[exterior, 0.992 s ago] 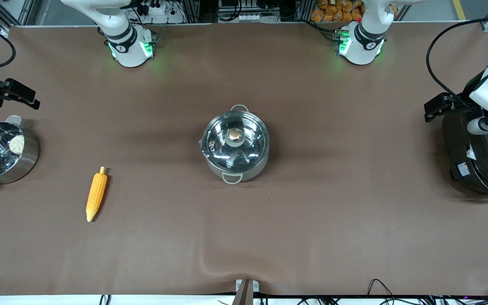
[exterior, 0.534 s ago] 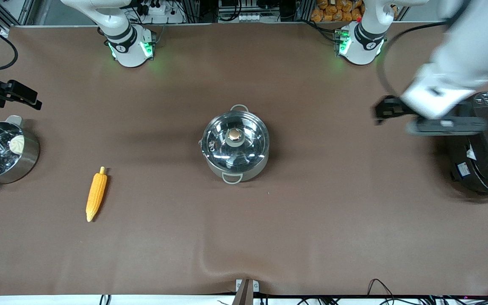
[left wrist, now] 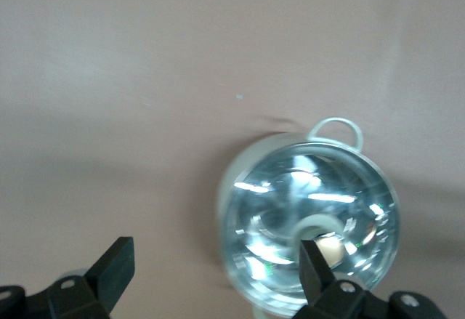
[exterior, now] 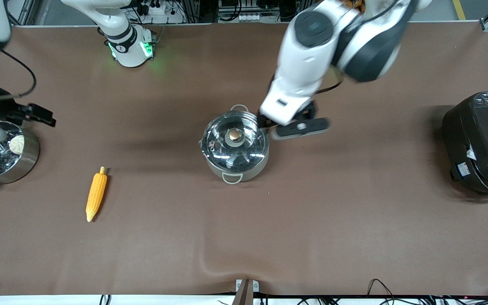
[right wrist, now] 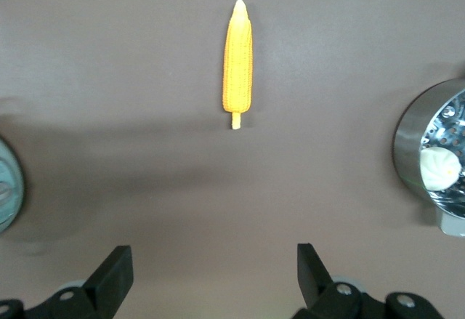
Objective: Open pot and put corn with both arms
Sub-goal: 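Reach the left gripper to the lid knob while the right gripper reaches the corn, then grasp the lid knob with the left gripper while the right gripper grasps the corn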
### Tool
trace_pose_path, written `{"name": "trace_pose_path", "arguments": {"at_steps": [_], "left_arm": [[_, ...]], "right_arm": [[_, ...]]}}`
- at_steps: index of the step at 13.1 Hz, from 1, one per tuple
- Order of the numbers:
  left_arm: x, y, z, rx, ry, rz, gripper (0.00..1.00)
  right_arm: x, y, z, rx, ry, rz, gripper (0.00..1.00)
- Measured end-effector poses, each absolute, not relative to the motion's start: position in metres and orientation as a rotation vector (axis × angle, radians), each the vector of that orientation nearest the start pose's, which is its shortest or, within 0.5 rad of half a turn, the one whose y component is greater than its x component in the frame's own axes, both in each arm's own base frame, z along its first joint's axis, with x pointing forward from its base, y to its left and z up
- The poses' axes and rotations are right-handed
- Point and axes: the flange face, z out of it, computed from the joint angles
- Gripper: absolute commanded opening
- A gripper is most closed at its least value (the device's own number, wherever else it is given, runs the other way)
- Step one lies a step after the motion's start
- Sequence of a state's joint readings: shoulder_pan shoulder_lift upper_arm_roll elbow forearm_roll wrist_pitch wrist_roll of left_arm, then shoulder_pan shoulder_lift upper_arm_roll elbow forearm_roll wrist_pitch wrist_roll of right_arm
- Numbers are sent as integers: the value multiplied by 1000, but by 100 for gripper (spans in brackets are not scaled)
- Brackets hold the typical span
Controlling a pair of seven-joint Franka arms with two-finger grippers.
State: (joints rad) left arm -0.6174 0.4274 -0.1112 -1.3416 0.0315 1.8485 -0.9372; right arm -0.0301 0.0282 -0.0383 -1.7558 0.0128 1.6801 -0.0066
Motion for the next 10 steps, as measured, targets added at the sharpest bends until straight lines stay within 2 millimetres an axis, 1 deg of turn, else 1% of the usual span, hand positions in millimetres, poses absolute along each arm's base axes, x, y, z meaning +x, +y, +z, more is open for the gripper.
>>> {"name": "trace_pose_path", "arguments": {"at_steps": [2, 3, 5, 6, 7, 8, 9, 10], "left_arm": [[525, -488, 448, -3204, -419, -66, 100], [522, -503, 428, -3209, -458, -66, 100], [516, -526, 396, -3215, -520, -63, 100], [513, -534, 383, -3215, -539, -58, 98], [511, -540, 373, -3214, -547, -53, 97], [510, -542, 369, -3213, -550, -50, 95], [509, -543, 368, -3210, -555, -47, 94], [508, -544, 367, -3208, -557, -44, 90]], "right_arm": [[570, -42, 491, -3117, 107, 209, 100], [576, -43, 471, -3116, 108, 239, 100], [592, -46, 423, -3114, 115, 284, 100], [601, -49, 398, -3116, 120, 278, 100], [610, -52, 373, -3119, 128, 265, 100], [616, -57, 349, -3120, 140, 261, 100], [620, -64, 327, -3119, 155, 274, 100], [621, -67, 309, -3117, 164, 295, 100]]}}
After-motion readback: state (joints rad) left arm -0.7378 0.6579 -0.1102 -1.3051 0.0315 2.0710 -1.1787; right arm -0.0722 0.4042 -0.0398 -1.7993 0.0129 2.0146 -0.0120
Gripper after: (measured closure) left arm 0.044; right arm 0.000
